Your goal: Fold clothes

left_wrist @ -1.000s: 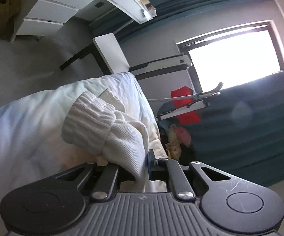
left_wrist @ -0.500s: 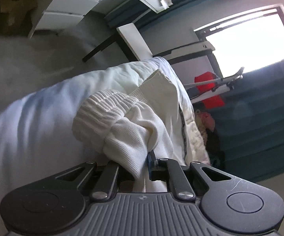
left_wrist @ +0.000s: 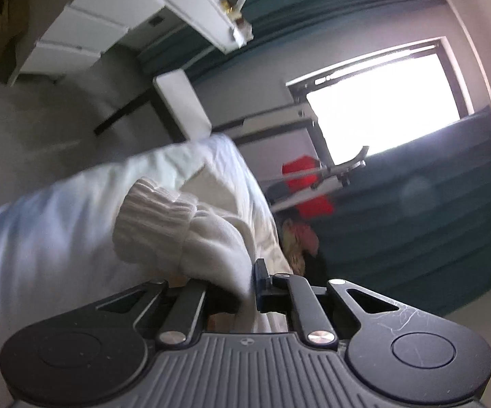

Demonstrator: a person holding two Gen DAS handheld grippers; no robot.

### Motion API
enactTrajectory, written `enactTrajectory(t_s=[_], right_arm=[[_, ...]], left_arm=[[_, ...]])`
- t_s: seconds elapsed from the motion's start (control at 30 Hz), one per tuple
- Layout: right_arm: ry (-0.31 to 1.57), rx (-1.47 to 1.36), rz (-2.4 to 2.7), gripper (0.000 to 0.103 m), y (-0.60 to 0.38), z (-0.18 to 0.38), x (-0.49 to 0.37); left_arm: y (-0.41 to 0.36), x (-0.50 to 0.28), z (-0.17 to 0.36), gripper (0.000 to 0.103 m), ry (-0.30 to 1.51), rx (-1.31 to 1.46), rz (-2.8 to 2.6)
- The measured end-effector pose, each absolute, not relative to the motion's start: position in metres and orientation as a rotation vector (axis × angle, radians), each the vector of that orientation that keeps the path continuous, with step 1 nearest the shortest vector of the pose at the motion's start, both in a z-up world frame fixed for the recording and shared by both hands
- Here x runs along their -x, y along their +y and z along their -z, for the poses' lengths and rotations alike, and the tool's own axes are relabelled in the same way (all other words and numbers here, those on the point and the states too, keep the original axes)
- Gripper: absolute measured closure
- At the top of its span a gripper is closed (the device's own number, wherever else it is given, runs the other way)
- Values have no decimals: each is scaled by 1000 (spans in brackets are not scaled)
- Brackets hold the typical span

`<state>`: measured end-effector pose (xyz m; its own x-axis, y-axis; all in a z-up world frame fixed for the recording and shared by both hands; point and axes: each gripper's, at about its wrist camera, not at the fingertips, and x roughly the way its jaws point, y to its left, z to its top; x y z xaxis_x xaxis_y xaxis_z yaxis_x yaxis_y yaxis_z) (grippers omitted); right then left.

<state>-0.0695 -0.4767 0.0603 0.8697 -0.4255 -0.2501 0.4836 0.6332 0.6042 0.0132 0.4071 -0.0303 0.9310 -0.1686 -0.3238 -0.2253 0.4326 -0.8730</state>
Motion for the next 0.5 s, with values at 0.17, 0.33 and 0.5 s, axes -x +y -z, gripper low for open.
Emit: enactTrajectory(t_s=[0.17, 0.33, 0.5], right_arm=[[329, -670, 590, 90, -497, -25, -57], [552, -741, 548, 82, -508, 58, -110], [507, -864, 571, 37, -502, 80, -71]], left_arm=[[401, -39, 56, 93, 395, 1164, -118], [393, -38, 72, 86, 440, 1152, -165], [400, -18, 78, 61, 450, 1154, -136]])
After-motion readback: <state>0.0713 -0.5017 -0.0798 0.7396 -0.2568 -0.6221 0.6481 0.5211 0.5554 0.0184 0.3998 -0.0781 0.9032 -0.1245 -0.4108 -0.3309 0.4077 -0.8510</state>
